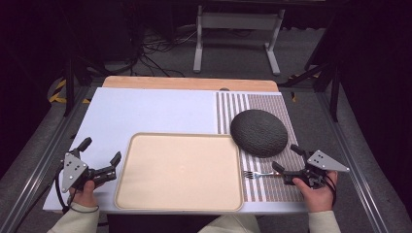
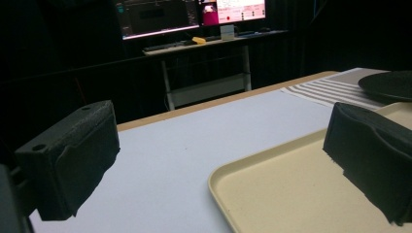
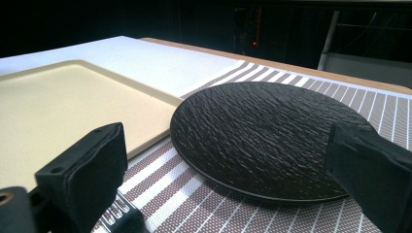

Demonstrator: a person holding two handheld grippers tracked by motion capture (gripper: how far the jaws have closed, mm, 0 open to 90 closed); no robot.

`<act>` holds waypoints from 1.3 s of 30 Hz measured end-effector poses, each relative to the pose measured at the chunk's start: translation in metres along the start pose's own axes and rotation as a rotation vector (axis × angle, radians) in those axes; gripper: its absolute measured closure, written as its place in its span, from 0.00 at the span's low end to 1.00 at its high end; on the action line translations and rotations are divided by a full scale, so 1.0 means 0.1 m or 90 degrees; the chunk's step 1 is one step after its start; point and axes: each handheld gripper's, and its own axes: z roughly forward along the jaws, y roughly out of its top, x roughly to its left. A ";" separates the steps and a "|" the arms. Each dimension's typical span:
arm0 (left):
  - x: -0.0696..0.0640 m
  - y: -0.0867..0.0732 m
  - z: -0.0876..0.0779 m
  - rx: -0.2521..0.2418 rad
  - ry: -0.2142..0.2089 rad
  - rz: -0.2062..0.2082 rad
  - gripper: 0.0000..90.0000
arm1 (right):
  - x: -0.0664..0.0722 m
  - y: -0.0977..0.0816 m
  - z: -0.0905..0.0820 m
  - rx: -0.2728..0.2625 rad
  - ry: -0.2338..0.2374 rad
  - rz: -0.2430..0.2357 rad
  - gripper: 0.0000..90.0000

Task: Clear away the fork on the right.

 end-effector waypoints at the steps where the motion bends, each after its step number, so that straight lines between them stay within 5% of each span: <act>1: 0.00 0.00 0.00 0.000 -0.001 0.002 0.00 | -0.01 0.00 0.00 -0.005 0.002 0.002 0.03; 23: -0.03 0.00 0.00 -0.001 -0.002 0.011 0.00 | -0.03 0.04 -0.02 -0.019 0.007 0.021 0.03; 39: -0.05 -0.01 0.01 0.002 -0.006 0.014 0.00 | -0.07 0.28 0.05 0.013 0.036 -0.011 0.03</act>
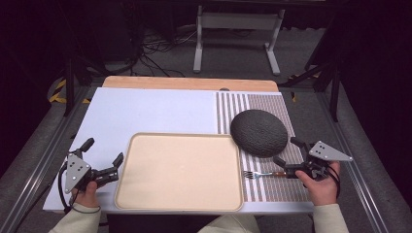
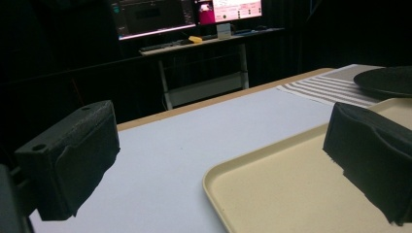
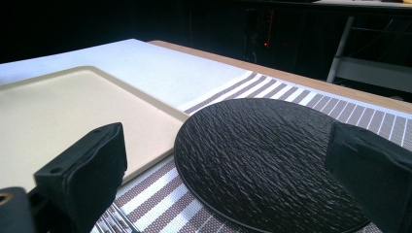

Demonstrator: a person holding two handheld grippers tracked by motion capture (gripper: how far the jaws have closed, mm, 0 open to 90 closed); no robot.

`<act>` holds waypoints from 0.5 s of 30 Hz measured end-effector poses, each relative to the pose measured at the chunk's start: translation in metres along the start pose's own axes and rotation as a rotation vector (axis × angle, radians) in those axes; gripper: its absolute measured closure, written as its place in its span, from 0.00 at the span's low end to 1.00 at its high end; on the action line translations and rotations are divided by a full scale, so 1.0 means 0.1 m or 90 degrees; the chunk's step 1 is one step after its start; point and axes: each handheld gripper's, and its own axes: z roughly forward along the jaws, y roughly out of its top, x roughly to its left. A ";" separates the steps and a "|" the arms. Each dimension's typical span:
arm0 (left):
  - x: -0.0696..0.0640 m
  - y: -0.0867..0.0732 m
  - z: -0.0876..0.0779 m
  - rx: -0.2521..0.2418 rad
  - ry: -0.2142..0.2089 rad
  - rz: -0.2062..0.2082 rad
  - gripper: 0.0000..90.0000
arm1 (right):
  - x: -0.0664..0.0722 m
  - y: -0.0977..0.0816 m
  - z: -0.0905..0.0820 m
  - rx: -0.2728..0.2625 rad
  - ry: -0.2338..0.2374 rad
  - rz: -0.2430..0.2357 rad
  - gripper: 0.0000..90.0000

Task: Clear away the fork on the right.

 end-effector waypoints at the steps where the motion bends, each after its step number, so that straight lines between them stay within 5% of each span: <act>1: 0.00 0.00 0.00 0.000 0.000 0.000 0.00 | 0.00 0.01 0.00 0.005 0.000 -0.003 0.03; 12: 0.00 0.00 0.00 0.001 -0.001 -0.002 0.00 | -0.02 0.13 0.01 0.072 0.027 -0.038 0.03; 15: -0.01 0.00 0.00 0.003 -0.001 0.002 0.00 | -0.02 0.21 0.03 0.113 0.043 -0.064 0.04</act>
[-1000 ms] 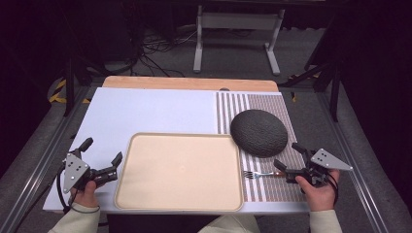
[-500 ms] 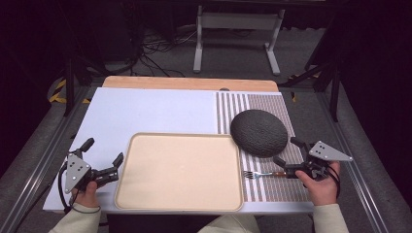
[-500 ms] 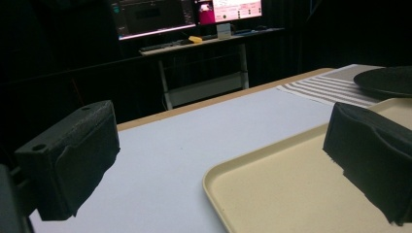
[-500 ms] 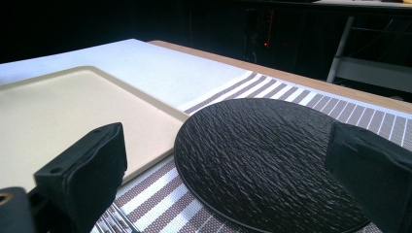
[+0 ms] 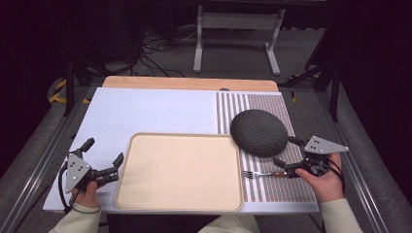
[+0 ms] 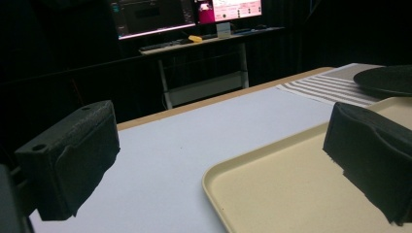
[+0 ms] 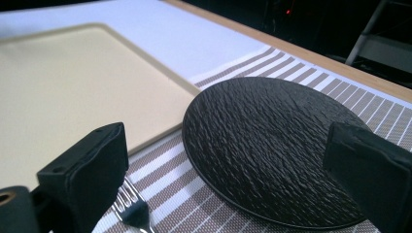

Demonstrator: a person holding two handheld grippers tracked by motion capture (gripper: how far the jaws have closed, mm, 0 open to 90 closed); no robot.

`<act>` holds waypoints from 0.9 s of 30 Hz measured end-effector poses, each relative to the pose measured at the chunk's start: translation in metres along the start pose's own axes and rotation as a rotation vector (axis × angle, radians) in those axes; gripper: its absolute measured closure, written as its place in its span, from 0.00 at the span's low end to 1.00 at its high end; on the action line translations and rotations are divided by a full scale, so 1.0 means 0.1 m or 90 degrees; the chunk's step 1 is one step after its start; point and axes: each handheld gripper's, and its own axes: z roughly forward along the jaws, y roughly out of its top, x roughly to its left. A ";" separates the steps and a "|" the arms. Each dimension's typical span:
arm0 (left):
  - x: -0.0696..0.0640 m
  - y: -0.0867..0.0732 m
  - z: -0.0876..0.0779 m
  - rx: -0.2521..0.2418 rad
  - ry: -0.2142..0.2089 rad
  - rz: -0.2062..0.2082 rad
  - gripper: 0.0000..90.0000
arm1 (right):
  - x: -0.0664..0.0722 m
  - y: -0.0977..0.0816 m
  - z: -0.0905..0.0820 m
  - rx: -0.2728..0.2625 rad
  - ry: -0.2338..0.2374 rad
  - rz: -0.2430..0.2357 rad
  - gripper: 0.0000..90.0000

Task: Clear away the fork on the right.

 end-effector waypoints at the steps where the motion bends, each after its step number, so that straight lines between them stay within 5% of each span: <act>1: 0.00 0.00 0.00 0.000 0.001 0.000 0.00 | 0.00 0.02 0.01 0.011 0.004 -0.006 0.04; 27: 0.00 0.00 0.00 0.006 0.002 0.001 0.00 | -0.04 0.34 0.25 0.258 0.077 -0.138 0.06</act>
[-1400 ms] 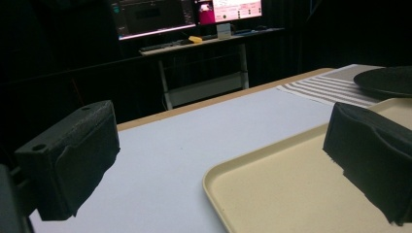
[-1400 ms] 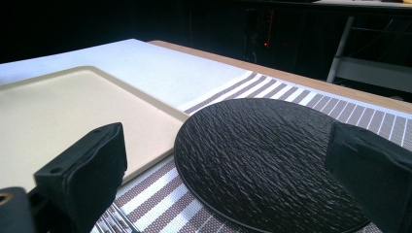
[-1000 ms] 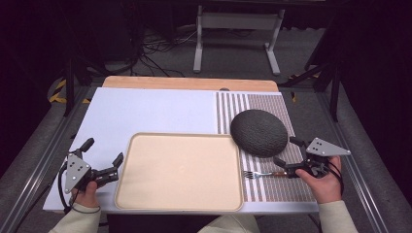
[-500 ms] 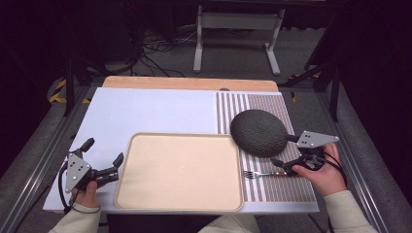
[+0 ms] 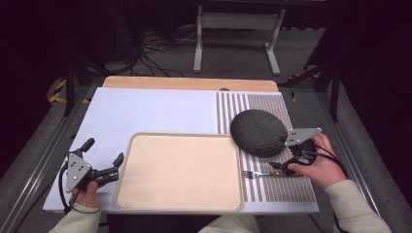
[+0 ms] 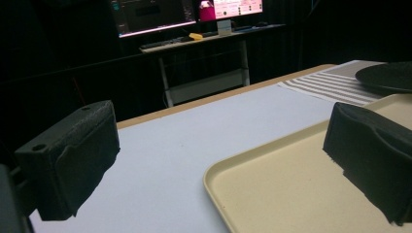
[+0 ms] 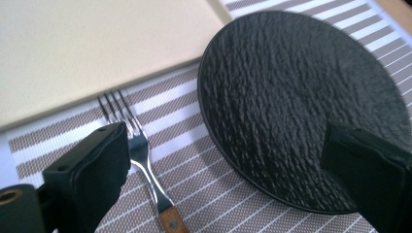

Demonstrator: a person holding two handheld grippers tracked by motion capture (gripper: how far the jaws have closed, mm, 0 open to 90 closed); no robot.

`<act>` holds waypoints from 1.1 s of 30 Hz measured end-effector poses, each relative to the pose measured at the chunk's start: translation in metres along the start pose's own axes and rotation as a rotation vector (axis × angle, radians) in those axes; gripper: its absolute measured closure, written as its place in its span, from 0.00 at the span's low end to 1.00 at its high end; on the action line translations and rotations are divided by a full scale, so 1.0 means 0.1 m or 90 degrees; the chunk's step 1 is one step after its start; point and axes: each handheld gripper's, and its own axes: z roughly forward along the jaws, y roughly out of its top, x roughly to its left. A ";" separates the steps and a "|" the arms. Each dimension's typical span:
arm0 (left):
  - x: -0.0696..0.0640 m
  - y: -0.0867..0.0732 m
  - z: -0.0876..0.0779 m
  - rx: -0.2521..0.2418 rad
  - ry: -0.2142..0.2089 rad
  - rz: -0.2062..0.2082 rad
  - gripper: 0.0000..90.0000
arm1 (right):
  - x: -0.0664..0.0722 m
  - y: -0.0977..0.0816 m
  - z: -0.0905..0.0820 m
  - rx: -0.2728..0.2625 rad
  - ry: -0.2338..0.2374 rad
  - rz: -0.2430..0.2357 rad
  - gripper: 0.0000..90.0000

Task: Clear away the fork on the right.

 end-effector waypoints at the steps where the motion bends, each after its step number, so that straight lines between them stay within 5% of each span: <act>1: 0.00 0.00 0.00 0.000 0.000 0.001 0.00 | 0.00 0.00 0.01 0.008 0.003 -0.004 0.06; 33: 0.00 -0.01 0.00 0.003 0.001 0.001 0.00 | -0.05 0.10 0.20 0.228 0.074 -0.096 0.08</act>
